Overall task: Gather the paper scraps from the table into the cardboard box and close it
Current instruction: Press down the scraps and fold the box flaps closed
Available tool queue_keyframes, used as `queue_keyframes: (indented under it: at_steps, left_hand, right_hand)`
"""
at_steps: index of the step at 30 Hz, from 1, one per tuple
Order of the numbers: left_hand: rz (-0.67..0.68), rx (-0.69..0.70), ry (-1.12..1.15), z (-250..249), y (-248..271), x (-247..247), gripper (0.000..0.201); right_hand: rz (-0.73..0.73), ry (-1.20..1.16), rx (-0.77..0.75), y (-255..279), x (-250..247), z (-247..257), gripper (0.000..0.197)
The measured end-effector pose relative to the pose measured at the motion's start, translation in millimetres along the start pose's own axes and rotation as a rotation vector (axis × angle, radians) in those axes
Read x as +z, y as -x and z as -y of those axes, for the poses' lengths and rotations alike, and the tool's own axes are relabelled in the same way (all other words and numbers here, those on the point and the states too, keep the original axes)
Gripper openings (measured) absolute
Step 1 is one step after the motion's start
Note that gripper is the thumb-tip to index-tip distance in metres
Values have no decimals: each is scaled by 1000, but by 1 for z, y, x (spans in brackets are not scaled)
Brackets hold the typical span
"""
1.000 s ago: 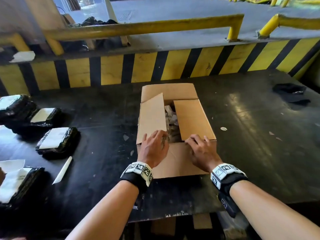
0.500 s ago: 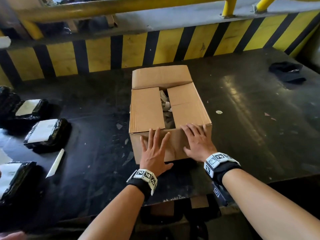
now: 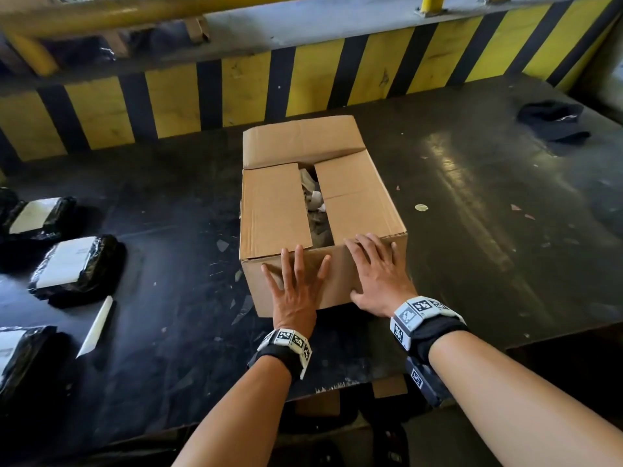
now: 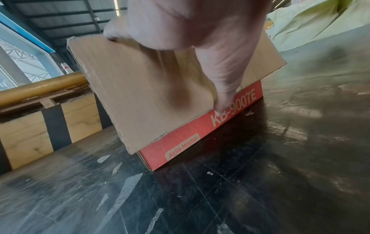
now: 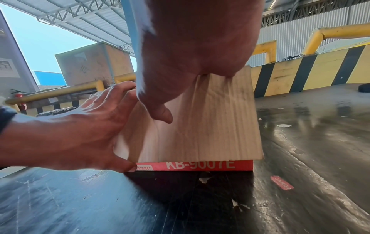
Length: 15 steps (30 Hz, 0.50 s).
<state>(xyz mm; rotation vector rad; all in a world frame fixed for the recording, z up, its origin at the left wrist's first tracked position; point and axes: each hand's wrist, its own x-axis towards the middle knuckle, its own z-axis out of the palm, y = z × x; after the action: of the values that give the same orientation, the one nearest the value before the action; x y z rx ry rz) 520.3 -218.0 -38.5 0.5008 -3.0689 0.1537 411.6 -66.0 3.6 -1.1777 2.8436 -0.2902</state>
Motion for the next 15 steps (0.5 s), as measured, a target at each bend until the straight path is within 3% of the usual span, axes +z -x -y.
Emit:
queue_keyframes:
  at_steps: [5,8,11,15]
  left_hand:
    - [76,46,-10,4,8,-24,134]
    - [192,111,-7,16,12,-49,147]
    - [353,167,20,28,2,-83,144]
    - [608,145,136,41,-25,-142,113]
  right_hand:
    - [93,-60,-83,15,-2,0,122]
    - [188,45,-177,34,2,0,127]
    - [207,156,-180,41,-14,1,118]
    - [182,70,-231,25,-72,5,83]
